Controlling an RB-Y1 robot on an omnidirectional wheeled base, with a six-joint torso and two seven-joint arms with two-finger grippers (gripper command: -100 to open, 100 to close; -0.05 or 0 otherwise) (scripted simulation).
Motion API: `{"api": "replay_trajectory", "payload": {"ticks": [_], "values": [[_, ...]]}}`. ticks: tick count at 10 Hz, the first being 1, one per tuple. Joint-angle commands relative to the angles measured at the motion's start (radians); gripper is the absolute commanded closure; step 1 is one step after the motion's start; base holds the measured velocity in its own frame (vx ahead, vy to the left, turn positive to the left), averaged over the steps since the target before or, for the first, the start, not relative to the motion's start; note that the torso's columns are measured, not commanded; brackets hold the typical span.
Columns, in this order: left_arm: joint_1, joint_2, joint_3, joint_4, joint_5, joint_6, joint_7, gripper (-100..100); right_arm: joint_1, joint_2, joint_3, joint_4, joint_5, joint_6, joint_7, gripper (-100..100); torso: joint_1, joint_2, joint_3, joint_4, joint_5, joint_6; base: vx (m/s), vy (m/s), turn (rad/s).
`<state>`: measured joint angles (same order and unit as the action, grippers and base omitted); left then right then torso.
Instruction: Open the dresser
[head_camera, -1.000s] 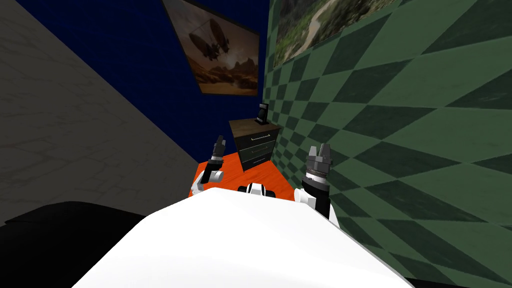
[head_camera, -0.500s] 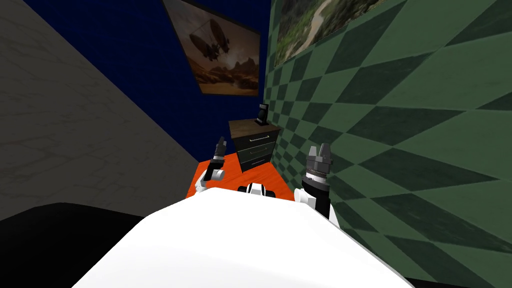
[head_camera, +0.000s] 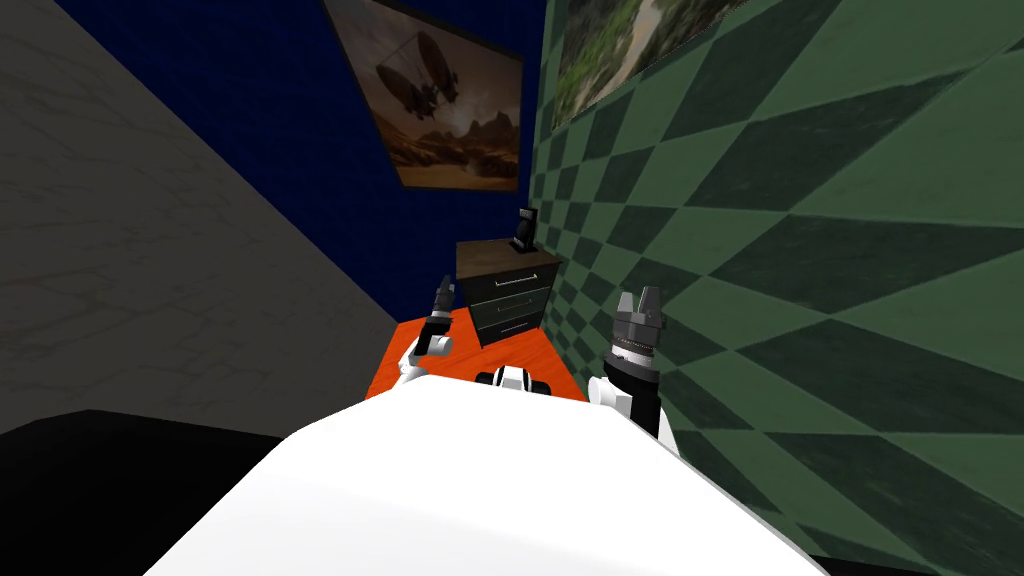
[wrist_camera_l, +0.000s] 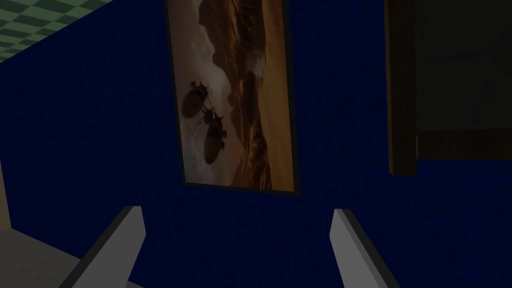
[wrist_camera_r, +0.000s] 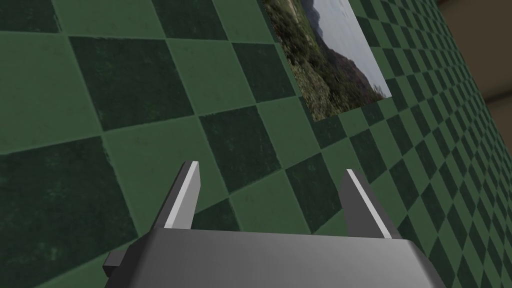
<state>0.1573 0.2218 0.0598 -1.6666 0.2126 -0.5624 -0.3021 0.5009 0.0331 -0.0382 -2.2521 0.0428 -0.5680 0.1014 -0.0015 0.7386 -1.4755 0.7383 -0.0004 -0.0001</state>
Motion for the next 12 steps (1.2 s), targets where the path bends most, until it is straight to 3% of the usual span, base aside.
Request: {"api": "replay_trajectory", "payload": {"ticks": [1,12], "values": [[-0.031,-0.004,-0.002,0.068,0.028,-0.017,-0.022,-100,0.000,0.000,0.000,0.000,0.000,0.000,0.000,0,0.002,0.001,0.000,0.000,0.000,0.000,0.049,-0.088,0.059],[-0.154,-0.026,-0.003,0.321,0.131,-0.059,-0.092,-100,0.000,0.000,0.000,0.000,0.000,0.000,0.000,0,-0.001,-0.002,-0.001,-0.001,0.000,0.000,0.059,-0.095,0.072]]}}
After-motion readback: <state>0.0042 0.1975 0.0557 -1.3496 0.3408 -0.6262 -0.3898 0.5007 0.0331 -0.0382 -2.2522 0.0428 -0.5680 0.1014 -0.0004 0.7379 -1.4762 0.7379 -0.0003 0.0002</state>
